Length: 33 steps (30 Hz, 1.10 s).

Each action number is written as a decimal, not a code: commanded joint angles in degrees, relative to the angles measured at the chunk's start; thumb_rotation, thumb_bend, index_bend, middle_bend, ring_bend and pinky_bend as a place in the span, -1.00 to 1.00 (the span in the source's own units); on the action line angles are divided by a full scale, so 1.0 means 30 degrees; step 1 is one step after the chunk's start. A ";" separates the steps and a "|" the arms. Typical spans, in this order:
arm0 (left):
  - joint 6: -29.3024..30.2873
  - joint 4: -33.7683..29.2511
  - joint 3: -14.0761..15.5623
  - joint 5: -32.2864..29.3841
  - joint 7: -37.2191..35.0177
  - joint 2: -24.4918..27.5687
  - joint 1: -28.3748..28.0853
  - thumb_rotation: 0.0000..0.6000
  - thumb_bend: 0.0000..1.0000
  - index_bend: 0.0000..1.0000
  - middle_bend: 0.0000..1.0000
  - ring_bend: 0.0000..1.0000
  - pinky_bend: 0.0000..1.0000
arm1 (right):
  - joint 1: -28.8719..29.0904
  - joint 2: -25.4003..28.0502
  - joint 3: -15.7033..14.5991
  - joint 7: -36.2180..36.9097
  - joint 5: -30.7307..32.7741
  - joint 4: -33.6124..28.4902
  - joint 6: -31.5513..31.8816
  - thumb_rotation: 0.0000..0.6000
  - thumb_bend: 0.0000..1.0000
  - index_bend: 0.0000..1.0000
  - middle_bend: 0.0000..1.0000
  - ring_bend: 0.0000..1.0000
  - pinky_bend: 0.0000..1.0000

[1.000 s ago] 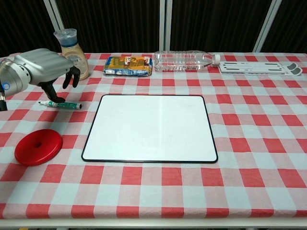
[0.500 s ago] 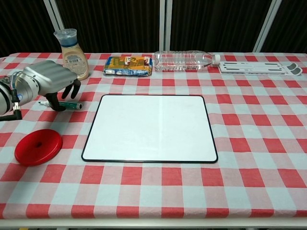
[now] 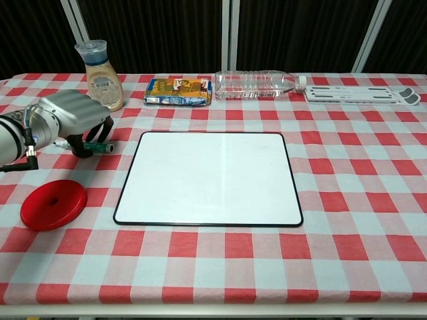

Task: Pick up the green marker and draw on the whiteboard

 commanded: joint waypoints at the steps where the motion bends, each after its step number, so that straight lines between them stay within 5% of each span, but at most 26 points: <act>1: 0.0015 0.0123 0.0100 -0.0122 0.0006 -0.0078 -0.0051 1.00 -0.38 -0.03 0.02 0.34 0.79 | -0.0013 -0.0010 -0.0011 0.0024 0.0032 0.0020 -0.0027 1.00 -0.39 -1.00 -0.87 -1.00 -1.00; 13: 0.0176 -0.0219 0.0194 0.0947 -0.1847 0.0385 -0.0005 1.00 -0.24 0.12 0.11 0.33 0.79 | 0.0035 0.0047 -0.0006 -0.0155 0.0095 -0.0160 -0.0159 1.00 -0.39 -1.00 -0.87 -1.00 -1.00; 23: 0.0744 -0.3798 -0.1654 0.6132 -1.3040 0.2231 0.1179 1.00 -0.22 0.15 0.15 0.33 0.82 | -0.0105 0.0110 -0.0098 -0.0286 -0.0007 -0.0319 0.0010 1.00 -0.39 -1.00 -0.87 -1.00 -1.00; 33: 0.0931 -0.1191 -0.1356 1.0129 -2.0472 -0.0624 0.0663 1.00 -0.22 0.15 0.16 0.33 0.81 | -0.0219 0.0188 -0.0239 0.0009 -0.0216 -0.0254 0.0109 1.00 -0.39 -1.00 -0.87 -1.00 -1.00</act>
